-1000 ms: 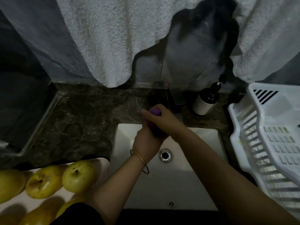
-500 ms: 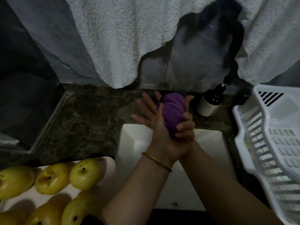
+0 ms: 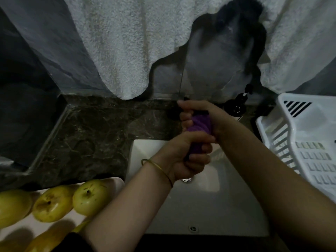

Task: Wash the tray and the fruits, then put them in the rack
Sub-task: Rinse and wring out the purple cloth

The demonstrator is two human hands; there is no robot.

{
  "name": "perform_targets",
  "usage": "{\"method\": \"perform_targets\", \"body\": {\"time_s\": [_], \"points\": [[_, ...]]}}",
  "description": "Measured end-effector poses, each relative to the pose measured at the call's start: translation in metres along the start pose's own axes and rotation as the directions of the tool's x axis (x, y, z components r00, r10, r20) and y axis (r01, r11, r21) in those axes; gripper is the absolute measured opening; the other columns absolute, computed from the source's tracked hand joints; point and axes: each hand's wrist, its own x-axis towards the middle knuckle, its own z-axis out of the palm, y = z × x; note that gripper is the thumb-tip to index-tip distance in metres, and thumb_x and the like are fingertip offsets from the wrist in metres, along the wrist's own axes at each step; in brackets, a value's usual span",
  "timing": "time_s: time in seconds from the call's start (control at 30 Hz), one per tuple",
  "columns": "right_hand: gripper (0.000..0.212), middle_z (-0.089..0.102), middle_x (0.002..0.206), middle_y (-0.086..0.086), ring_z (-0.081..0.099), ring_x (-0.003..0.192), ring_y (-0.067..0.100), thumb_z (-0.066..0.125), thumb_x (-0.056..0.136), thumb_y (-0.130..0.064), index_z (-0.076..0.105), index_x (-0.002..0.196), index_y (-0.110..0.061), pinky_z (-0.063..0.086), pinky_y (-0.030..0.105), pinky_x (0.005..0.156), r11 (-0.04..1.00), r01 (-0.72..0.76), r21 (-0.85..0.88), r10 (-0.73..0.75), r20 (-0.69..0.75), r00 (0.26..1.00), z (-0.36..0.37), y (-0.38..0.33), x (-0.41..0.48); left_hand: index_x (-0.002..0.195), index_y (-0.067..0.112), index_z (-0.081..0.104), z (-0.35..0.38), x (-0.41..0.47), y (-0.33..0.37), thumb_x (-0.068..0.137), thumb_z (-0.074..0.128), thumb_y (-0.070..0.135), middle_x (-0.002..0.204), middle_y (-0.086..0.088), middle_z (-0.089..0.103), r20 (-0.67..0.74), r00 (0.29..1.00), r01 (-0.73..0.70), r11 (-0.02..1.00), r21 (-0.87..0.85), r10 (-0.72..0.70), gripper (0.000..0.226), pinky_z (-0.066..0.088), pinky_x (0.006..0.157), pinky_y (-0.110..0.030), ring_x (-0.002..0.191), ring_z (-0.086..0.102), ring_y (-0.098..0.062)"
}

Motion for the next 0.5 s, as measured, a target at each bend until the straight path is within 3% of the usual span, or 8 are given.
{"method": "perform_targets", "body": {"time_s": [0.07,0.13,0.2,0.3,0.37,0.43,0.5], "points": [[0.025,0.048,0.057,-0.001,0.047,0.048,0.01,0.052,0.094,-0.017,0.049,0.069,-0.012,0.044,0.024,0.052,0.961,0.002,-0.277,-0.048,-0.158,0.986,0.003,0.008,0.005,0.075,0.014,0.045,-0.002,0.01,-0.008,0.089,0.046,0.006,0.045,0.005,0.039,-0.207,0.978,0.009,0.988,0.156,0.024,0.016,0.015,0.029,-0.01,0.028,0.024,-0.003],[0.021,0.052,0.067,0.002,0.05,0.059,0.013,0.052,0.095,-0.018,0.052,0.075,-0.013,0.041,0.024,0.059,0.822,-0.031,-0.569,-0.15,-0.268,0.952,0.008,0.019,0.011,0.073,0.015,0.043,-0.006,0.019,-0.021,0.089,0.045,0.003,0.043,0.005,0.037,-0.344,0.934,0.002,0.965,0.262,0.092,0.02,0.018,0.031,-0.01,0.028,0.024,-0.004],[0.025,0.052,0.069,0.002,0.05,0.061,0.012,0.051,0.096,-0.019,0.053,0.072,-0.014,0.039,0.022,0.057,0.69,-0.075,-0.72,-0.211,-0.3,0.93,0.009,0.032,0.017,0.069,0.014,0.043,-0.008,0.024,-0.032,0.088,0.044,0.0,0.047,0.001,0.037,-0.446,0.879,-0.011,0.942,0.336,0.169,0.023,0.021,0.034,-0.011,0.029,0.026,-0.005],[0.03,0.05,0.066,0.002,0.048,0.058,0.011,0.051,0.096,-0.02,0.051,0.067,-0.014,0.039,0.019,0.053,0.59,-0.101,-0.801,-0.274,-0.316,0.908,0.01,0.046,0.022,0.076,0.013,0.051,-0.014,0.034,-0.045,0.093,0.041,-0.001,0.061,-0.012,0.044,-0.541,0.801,-0.035,0.923,0.384,0.256,0.024,0.028,0.037,-0.018,0.041,0.035,-0.011],[0.034,0.046,0.062,0.001,0.044,0.055,0.009,0.049,0.096,-0.019,0.047,0.063,-0.014,0.036,0.018,0.052,0.555,-0.076,-0.829,-0.341,-0.309,0.888,0.011,0.052,0.023,0.105,0.004,0.059,-0.024,0.046,-0.05,0.098,0.038,0.004,0.094,-0.026,0.059,-0.64,0.723,-0.02,0.933,0.359,0.262,0.023,0.043,0.053,-0.02,0.065,0.053,-0.021],[0.037,0.041,0.059,0.0,0.04,0.053,0.009,0.049,0.097,-0.019,0.044,0.06,-0.015,0.033,0.017,0.052,0.553,-0.036,-0.833,-0.412,-0.31,0.857,0.011,0.057,0.022,0.125,0.002,0.052,-0.03,0.047,-0.053,0.099,0.038,0.008,0.123,-0.019,0.058,-0.629,0.654,0.068,0.795,0.602,0.42,0.03,0.041,0.083,-0.024,0.104,0.057,-0.028],[0.036,0.043,0.061,0.001,0.043,0.056,0.01,0.05,0.097,-0.022,0.044,0.062,-0.015,0.035,0.017,0.055,0.654,0.006,-0.756,-0.414,-0.352,0.839,0.01,0.06,0.021,0.123,0.003,0.052,-0.035,0.046,-0.054,0.097,0.045,0.013,0.121,-0.014,0.059,-0.579,0.639,0.086,0.701,0.708,0.506,0.029,0.04,0.081,-0.026,0.111,0.056,-0.027]]}}
